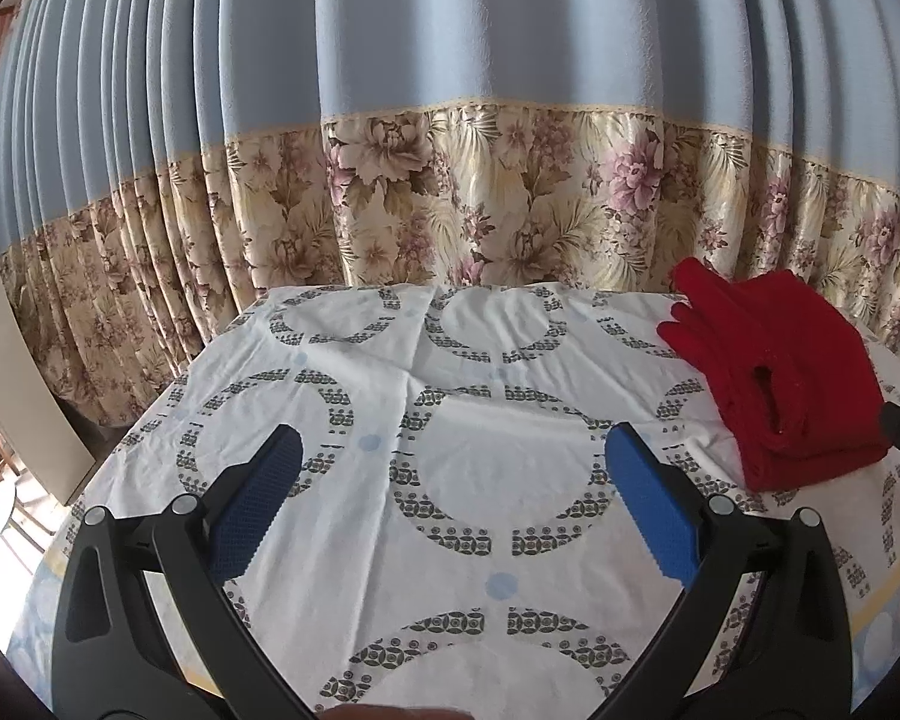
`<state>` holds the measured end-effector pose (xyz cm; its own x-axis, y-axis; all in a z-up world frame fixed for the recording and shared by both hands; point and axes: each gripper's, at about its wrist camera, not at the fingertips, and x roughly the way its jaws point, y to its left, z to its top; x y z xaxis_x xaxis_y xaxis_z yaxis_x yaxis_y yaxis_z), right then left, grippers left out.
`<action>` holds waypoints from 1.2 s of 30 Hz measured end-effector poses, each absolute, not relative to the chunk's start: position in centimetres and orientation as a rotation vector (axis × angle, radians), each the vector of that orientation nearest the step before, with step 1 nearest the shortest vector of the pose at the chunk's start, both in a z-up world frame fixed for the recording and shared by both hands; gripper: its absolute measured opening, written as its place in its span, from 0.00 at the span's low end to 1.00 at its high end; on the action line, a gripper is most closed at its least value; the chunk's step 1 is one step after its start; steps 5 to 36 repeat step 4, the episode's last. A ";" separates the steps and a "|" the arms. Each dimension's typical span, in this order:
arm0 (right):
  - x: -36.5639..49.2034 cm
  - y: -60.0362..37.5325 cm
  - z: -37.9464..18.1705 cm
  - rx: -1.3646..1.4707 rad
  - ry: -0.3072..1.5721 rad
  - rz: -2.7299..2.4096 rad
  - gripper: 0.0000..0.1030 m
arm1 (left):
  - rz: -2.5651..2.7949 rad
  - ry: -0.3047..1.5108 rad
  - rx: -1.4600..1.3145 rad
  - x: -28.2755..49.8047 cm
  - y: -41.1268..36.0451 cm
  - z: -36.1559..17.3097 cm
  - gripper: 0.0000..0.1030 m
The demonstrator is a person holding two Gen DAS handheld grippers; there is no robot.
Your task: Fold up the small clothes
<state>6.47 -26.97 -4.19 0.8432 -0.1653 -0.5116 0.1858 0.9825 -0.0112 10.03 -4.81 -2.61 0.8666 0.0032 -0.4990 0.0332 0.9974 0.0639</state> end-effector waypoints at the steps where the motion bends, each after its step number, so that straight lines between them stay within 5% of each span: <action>1: 6.5 -27.1 -4.2 0.041 0.537 -0.184 0.98 | -0.008 0.517 0.076 10.0 -4.8 -2.6 0.97; 36: 6.5 -27.0 -4.2 0.038 0.535 -0.185 0.98 | -0.013 0.515 0.067 10.0 -4.7 -2.5 0.97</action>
